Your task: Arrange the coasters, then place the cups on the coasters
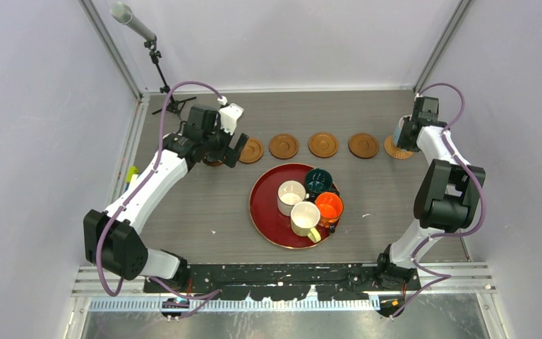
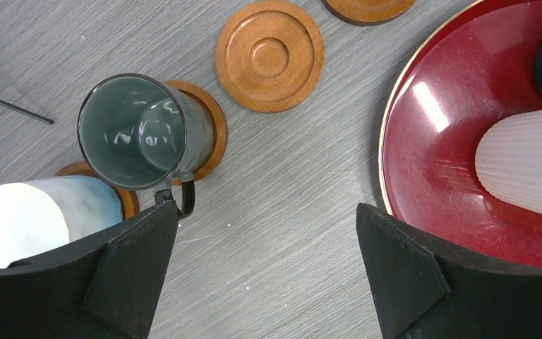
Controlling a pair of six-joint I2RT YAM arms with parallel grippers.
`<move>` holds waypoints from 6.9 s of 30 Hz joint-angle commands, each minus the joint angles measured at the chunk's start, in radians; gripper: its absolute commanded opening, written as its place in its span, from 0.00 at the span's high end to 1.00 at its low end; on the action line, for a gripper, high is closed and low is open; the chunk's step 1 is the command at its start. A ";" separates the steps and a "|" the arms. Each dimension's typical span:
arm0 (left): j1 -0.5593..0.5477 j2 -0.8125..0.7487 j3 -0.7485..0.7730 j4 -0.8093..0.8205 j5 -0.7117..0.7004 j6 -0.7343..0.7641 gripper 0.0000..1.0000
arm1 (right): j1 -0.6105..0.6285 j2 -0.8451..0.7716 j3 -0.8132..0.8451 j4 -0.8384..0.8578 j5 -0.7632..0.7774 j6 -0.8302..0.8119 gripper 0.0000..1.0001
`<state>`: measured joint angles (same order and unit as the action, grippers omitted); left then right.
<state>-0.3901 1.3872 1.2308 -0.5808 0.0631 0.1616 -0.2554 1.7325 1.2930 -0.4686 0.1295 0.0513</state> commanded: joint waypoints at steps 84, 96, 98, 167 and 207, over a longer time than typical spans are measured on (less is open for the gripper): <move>0.005 -0.060 -0.030 -0.008 0.062 -0.022 0.00 | 0.482 -0.260 -0.256 -0.339 -0.520 -0.787 0.40; 0.005 -0.063 -0.033 -0.013 0.061 -0.021 0.00 | 0.510 -0.259 -0.318 -0.161 -0.490 -0.739 0.48; 0.005 -0.062 -0.034 -0.014 0.061 -0.022 0.00 | 0.512 -0.257 -0.318 -0.156 -0.493 -0.743 0.48; 0.008 -0.050 -0.013 -0.006 0.037 -0.009 0.00 | 0.314 -0.069 0.048 0.035 0.151 0.212 0.99; 0.010 -0.028 -0.003 -0.010 0.052 -0.006 0.00 | 0.298 0.023 0.025 0.006 0.054 0.239 0.99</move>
<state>-0.3847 1.3563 1.1893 -0.5999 0.1059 0.1432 0.0483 1.7943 1.3014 -0.5091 0.1791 0.2691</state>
